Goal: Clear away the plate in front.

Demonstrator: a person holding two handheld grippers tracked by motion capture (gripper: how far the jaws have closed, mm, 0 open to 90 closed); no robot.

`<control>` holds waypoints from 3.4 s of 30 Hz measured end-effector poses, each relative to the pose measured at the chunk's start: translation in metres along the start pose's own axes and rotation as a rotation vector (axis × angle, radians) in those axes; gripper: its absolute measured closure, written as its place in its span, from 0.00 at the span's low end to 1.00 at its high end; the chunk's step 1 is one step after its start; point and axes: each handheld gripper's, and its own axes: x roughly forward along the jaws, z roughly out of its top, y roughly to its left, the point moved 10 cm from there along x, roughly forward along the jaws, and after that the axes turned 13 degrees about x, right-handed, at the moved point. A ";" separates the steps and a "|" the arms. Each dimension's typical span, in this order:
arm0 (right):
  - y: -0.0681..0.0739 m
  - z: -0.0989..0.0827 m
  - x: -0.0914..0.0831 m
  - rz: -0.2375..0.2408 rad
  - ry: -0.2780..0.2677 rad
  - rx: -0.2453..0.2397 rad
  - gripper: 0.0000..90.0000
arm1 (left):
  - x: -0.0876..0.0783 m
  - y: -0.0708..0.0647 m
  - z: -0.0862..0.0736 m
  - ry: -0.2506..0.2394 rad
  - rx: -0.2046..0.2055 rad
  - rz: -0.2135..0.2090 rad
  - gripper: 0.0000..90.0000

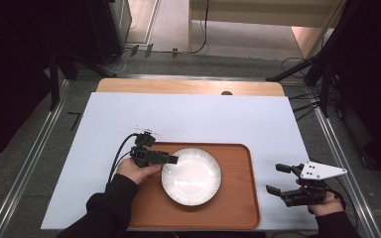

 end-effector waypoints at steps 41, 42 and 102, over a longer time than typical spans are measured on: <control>-0.001 -0.002 0.000 -0.003 0.013 0.012 0.19 | -0.060 0.015 -0.029 -0.061 0.437 0.240 0.24; -0.001 -0.002 0.000 -0.004 0.012 0.012 0.19 | -0.061 0.015 -0.030 -0.064 0.437 0.236 0.24; -0.003 0.001 -0.002 -0.016 -0.011 0.015 0.18 | -0.141 0.080 -0.078 -0.227 0.321 0.346 0.24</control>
